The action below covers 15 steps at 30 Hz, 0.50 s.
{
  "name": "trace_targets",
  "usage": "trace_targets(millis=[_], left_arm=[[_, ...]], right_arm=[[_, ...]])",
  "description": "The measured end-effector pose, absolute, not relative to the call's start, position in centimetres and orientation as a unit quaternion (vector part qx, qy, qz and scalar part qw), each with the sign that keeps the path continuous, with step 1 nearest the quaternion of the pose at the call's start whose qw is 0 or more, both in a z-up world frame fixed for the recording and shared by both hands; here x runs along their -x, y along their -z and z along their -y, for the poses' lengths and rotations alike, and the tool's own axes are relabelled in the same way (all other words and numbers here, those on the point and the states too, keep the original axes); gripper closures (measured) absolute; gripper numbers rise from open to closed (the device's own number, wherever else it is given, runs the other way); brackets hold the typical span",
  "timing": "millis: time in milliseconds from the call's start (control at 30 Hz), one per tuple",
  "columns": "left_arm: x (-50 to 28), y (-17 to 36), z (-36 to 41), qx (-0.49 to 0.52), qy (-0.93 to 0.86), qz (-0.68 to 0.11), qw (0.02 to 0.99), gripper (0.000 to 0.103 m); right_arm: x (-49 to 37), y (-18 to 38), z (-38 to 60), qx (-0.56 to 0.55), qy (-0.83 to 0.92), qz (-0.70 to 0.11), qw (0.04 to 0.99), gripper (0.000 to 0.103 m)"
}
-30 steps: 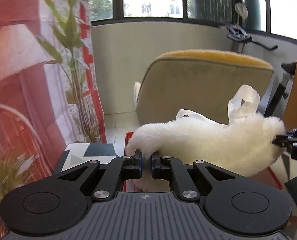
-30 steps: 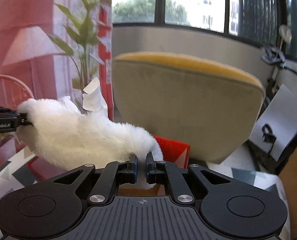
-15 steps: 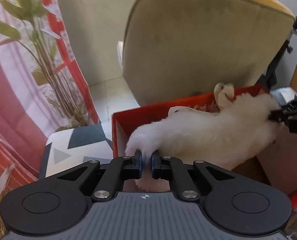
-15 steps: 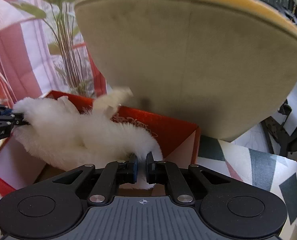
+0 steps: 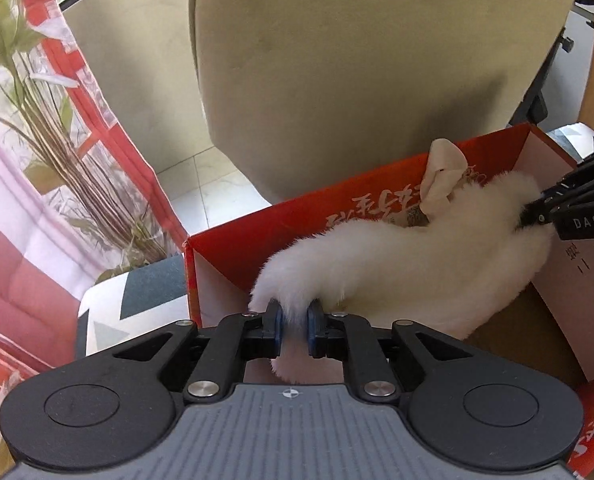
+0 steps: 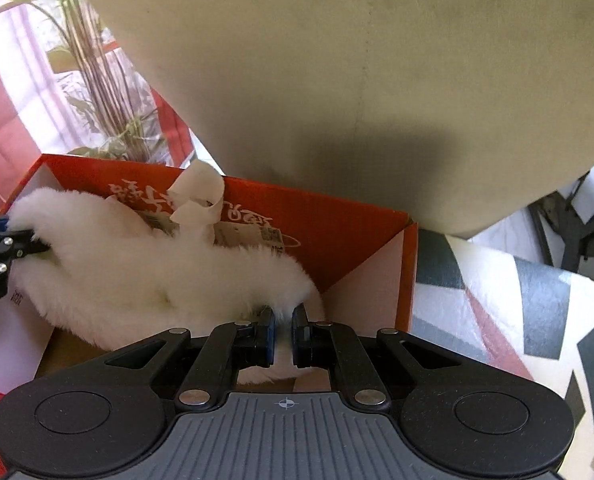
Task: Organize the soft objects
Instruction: 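Lower the plush into the red box and open the left tool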
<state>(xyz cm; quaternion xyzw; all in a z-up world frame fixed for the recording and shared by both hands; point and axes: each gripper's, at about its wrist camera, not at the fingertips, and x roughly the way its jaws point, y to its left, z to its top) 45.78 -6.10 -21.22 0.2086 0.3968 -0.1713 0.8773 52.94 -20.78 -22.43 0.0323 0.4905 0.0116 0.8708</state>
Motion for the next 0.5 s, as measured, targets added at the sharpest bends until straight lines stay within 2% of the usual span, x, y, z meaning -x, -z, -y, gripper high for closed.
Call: trace_targets(millis=[100,133,167,367,500], left_arm=[[-46.2,21.1,5.7,-0.199,0.162,-0.399,0.880,0.079],[-46.2,21.0,5.5,-0.197,0.154,-0.397,0.883,0.064],[-46.1,20.9,5.6,-0.198,0.148,-0.390,0.887,0.056],[-45.7,19.9,5.1,-0.198,0.146,-0.370,0.896,0.055],[-44.8,19.4,5.0,-0.199,0.144,-0.361,0.900,0.055]], right_arm=[[-53.2,22.7,20.9,-0.041,-0.007,-0.497,0.867,0.096],[-53.3,22.8,21.0,-0.042,-0.006,-0.500,0.865,0.096],[-53.5,23.1,20.9,-0.043,-0.005,-0.506,0.861,0.096],[-53.8,23.8,20.7,-0.048,0.002,-0.525,0.850,0.094],[-53.4,23.1,20.3,-0.040,0.005,-0.521,0.853,0.085]])
